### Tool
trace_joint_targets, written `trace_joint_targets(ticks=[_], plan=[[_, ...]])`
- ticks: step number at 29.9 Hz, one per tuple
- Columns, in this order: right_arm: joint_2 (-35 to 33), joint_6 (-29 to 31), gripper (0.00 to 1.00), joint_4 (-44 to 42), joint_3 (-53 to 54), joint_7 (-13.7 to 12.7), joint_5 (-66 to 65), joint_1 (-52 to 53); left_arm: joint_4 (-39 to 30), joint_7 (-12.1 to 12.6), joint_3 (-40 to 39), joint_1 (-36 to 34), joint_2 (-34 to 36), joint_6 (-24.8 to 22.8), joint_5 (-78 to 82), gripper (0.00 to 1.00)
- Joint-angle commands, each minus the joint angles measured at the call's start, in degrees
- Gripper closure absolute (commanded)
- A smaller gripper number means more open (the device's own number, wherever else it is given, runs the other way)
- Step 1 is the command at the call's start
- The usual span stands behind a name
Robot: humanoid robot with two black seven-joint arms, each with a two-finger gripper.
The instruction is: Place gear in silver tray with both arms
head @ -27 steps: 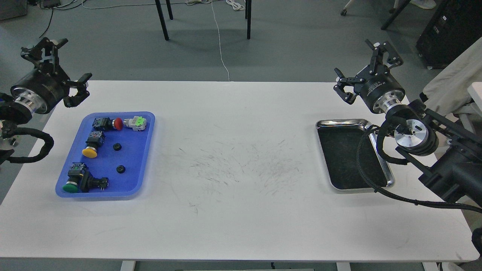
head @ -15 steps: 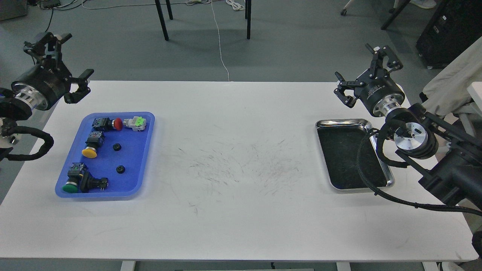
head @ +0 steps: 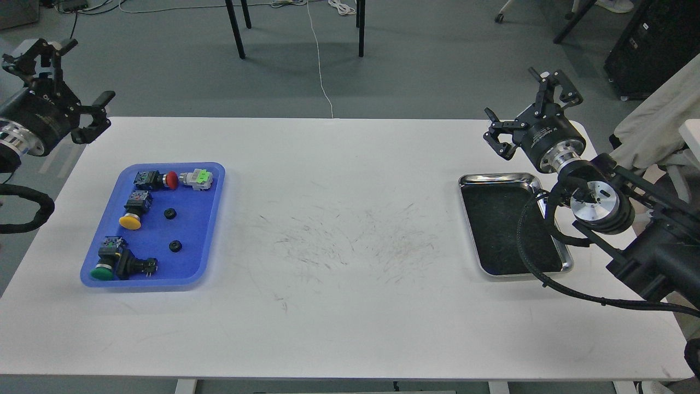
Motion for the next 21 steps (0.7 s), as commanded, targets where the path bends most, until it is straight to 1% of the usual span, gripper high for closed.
trace_joint_targets(ticks=[1,2,3,6,8,10,12,13,14,18,20,21], plan=[[0.0,0.0,0.01,0.1,0.0,0.0,-0.1,-0.2,-0.8,-0.9,0.0,0.2,-1.1,4.2,0.7,0.01],[0.0,0.0,0.01,0.2,0.0,0.0,-0.1,-0.3,-0.5,-0.4,0.5,0.0,-1.2,4.7,0.9,0.01],[0.0,0.0,0.01,0.3,0.0,0.0,-0.1,-0.3,-0.4,-0.4,0.5,-0.1,-1.6,5.8,0.9,0.01],[0.0,0.0,0.01,0.3,0.0,0.0,-0.1,-0.3,-0.6,-0.1,0.6,-0.4,-3.0,12.8,1.1,0.01],[0.2,0.0,0.01,0.3,0.0,0.0,-0.1,-0.3,-0.6,-0.2,0.6,-0.4,-3.2,15.5,2.3,0.01],[0.3,0.0,0.01,0.3,0.0,0.0,-0.1,-0.3,-1.4,-0.6,0.0,-0.4,-3.1,15.9,4.1,0.01],[0.3,0.0,0.01,0.3,0.0,0.0,-0.1,-0.3,-1.8,-0.1,0.1,-0.4,-3.1,15.7,4.8,0.01],[0.3,0.0,0.01,0.3,0.0,0.0,-0.1,-0.3,-2.0,-0.4,0.2,-0.4,-3.1,15.7,4.9,0.01],[0.3,0.0,0.01,0.3,0.0,0.0,-0.1,-0.3,-2.2,-0.9,0.5,-0.4,-3.2,15.4,4.9,0.01],[0.3,-0.1,0.01,0.3,0.0,0.1,-0.1,-0.4,-2.3,-0.9,0.6,0.2,-2.9,13.6,5.2,0.01],[0.3,0.0,0.01,0.3,0.0,0.1,-0.1,-0.4,-2.3,-0.8,0.0,0.4,-2.9,14.3,4.9,0.01],[0.3,0.0,0.01,0.3,0.0,0.1,-0.1,-0.4,-1.6,-0.3,0.0,0.6,-3.1,15.3,4.9,0.01]])
